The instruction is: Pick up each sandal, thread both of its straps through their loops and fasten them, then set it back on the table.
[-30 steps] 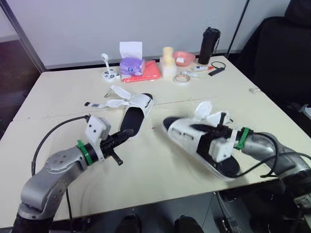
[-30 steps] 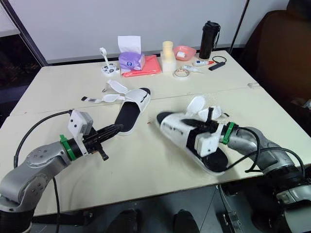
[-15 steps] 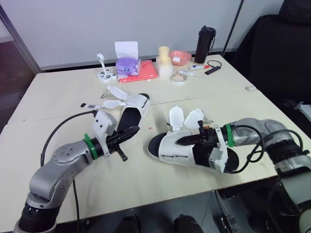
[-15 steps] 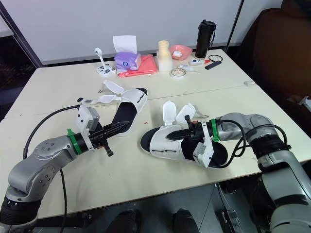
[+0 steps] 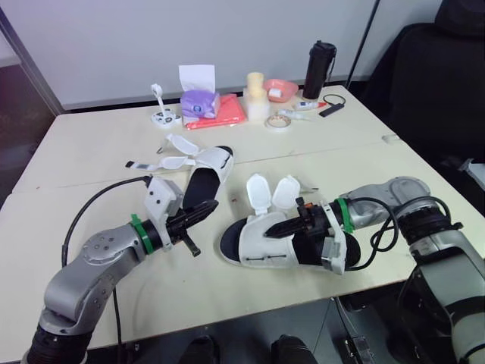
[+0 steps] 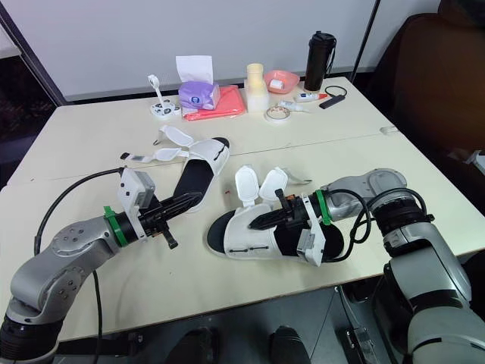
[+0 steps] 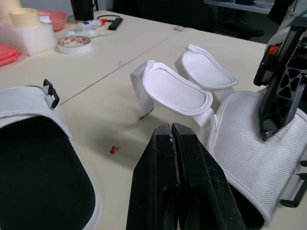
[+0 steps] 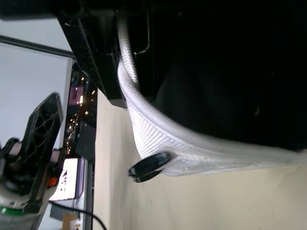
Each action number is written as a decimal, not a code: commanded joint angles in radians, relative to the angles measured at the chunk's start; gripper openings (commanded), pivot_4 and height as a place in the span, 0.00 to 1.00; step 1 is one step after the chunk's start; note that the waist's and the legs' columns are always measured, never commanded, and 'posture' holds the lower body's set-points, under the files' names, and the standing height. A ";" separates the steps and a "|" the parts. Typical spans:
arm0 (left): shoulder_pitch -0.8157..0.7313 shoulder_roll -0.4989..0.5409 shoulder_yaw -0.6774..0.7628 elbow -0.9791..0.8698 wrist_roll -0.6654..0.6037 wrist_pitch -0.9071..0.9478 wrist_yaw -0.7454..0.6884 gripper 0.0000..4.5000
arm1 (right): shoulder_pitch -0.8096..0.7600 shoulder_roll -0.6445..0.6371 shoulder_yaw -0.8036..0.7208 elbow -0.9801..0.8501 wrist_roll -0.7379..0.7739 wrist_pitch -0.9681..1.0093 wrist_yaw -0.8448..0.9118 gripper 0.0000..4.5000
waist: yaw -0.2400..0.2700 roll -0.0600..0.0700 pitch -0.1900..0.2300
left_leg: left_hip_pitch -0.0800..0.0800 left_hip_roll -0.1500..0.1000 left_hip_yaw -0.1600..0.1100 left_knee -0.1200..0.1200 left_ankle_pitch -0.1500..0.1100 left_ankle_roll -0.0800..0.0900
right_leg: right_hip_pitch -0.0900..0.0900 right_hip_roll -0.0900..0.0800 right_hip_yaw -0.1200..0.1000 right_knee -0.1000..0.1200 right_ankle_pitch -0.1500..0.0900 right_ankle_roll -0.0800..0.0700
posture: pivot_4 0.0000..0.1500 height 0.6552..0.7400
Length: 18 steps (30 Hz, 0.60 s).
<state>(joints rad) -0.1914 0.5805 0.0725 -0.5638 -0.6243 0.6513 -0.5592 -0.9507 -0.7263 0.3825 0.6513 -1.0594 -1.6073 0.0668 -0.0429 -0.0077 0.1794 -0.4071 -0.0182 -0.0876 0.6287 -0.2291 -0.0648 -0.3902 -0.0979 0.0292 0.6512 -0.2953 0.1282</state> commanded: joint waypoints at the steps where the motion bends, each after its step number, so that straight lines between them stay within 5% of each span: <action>1: -0.002 0.005 0.026 -0.033 -0.013 -0.003 0.001 0.00 | -0.015 -0.003 -0.024 -0.036 -0.037 -0.007 -0.070 0.01 | 0.000 0.000 0.000 | 0.000 0.000 0.000 0.000 0.000 0.000 | 0.000 0.000 0.000 0.000 0.000 0.000 | 1.00 1.00; 8: -0.011 0.002 0.016 -0.022 -0.009 -0.009 -0.006 0.00 | 0.009 -0.010 0.022 -0.056 -0.148 0.005 -0.164 0.01 | 0.000 0.000 0.000 | 0.000 0.000 0.000 0.000 0.000 0.000 | 0.000 0.000 0.000 0.000 0.000 0.000 | 1.00 1.00; 11: -0.012 0.004 0.011 -0.017 -0.007 -0.010 -0.014 0.00 | 0.004 -0.016 0.057 -0.036 -0.190 0.030 -0.212 0.21 | -0.001 0.000 0.000 | 0.000 0.000 0.000 0.000 0.000 0.000 | 0.000 0.000 0.000 0.000 0.000 0.000 | 1.00 1.00; 18: 0.015 0.045 0.020 0.000 -0.017 -0.006 -0.083 0.00 | -0.042 -0.057 0.095 0.026 -0.136 0.084 -0.213 0.99 | -0.001 0.000 0.000 | 0.000 0.000 0.000 0.000 0.000 0.000 | 0.000 0.000 0.000 0.000 0.000 0.000 | 1.00 1.00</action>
<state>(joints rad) -0.1783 0.6135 0.0721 -0.5576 -0.6243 0.6511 -0.6191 -0.9595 -0.7656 0.4743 0.6673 -1.2458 -1.5286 -0.1532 -0.0436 -0.0077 0.1794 -0.4070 -0.0182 -0.0875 0.6288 -0.2288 -0.0652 -0.3901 -0.0979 0.0294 0.6516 -0.2954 0.1280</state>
